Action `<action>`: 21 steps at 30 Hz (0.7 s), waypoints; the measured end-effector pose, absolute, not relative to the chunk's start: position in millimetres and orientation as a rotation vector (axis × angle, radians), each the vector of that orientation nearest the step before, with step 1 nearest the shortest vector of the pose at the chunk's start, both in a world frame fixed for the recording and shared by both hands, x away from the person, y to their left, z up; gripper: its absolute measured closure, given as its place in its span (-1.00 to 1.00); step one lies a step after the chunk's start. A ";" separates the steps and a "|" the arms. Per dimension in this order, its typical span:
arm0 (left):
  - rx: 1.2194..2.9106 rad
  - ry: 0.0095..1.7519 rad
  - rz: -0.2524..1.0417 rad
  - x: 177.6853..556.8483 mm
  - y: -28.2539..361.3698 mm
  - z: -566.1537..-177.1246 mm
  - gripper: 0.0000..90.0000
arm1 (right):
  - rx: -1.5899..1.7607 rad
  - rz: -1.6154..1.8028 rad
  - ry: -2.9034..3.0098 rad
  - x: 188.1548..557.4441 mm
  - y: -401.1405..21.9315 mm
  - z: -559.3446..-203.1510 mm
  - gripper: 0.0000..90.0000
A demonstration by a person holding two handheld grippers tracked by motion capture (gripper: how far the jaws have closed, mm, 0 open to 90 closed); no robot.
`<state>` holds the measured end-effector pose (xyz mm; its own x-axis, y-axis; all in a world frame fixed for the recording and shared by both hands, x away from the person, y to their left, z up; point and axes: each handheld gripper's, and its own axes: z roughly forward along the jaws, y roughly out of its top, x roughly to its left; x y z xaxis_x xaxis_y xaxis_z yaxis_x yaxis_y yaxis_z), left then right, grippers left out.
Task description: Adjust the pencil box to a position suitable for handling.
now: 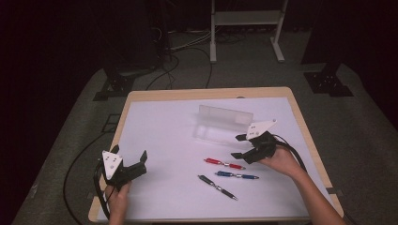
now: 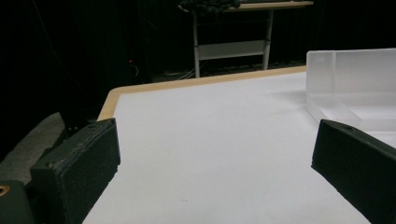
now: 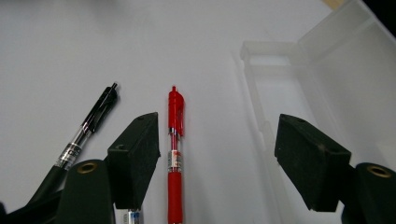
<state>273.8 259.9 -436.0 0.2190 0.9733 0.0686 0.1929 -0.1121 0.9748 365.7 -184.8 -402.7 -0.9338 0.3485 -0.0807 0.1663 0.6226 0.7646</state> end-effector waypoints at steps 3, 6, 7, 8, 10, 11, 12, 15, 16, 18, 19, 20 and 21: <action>1.525 1.143 1.010 273.3 259.6 -436.1 -0.99 | 0.390 1.184 2.681 368.6 -175.2 -413.1 -0.17; 1.523 1.143 1.014 272.8 259.5 -435.8 -0.99 | 0.361 1.151 2.709 370.4 -166.8 -420.6 -0.05; 1.521 1.144 1.012 272.6 259.6 -435.8 -0.99 | 0.361 1.151 2.709 370.4 -166.8 -420.6 -0.05; 1.522 1.144 1.012 272.6 260.1 -435.7 -0.99 | 0.357 1.148 2.716 370.7 -164.3 -422.8 -0.01; 1.519 1.152 1.016 272.5 261.1 -435.9 -0.99 | 0.349 1.132 2.741 372.2 -158.3 -429.3 0.03; 1.519 1.152 1.016 272.5 261.1 -435.9 -0.99 | 0.343 1.128 2.748 372.7 -156.5 -431.5 0.05; 1.518 1.156 1.007 272.4 261.9 -436.1 -0.99 | 0.345 1.115 2.752 372.6 -154.8 -433.6 0.06; 1.519 1.151 1.008 271.8 262.3 -436.2 -0.99 | 0.340 1.103 2.778 373.2 -150.7 -439.1 0.11; 1.519 1.150 1.009 271.8 262.3 -436.2 -0.99 | 0.334 1.098 2.785 373.6 -149.4 -440.9 0.13; 1.520 1.155 1.007 272.1 262.3 -436.1 -0.99 | 0.323 1.086 2.799 373.0 -145.9 -444.7 0.17; 1.520 1.155 1.007 272.1 262.3 -436.1 -0.99 | 0.317 1.076 2.807 372.5 -144.2 -446.5 0.20; 1.520 1.154 1.006 272.1 262.3 -436.1 -0.99 | 0.313 1.067 2.813 372.5 -142.9 -448.3 0.24; 1.520 1.154 1.006 272.1 262.3 -436.1 -0.99 | 0.313 1.067 2.813 372.5 -142.9 -448.3 0.24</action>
<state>272.1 262.3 -436.1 0.2174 0.9739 0.0647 0.1974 -0.1088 0.9743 372.5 -142.9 -448.3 -0.9719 0.2327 -0.0358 0.1504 0.7307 0.6659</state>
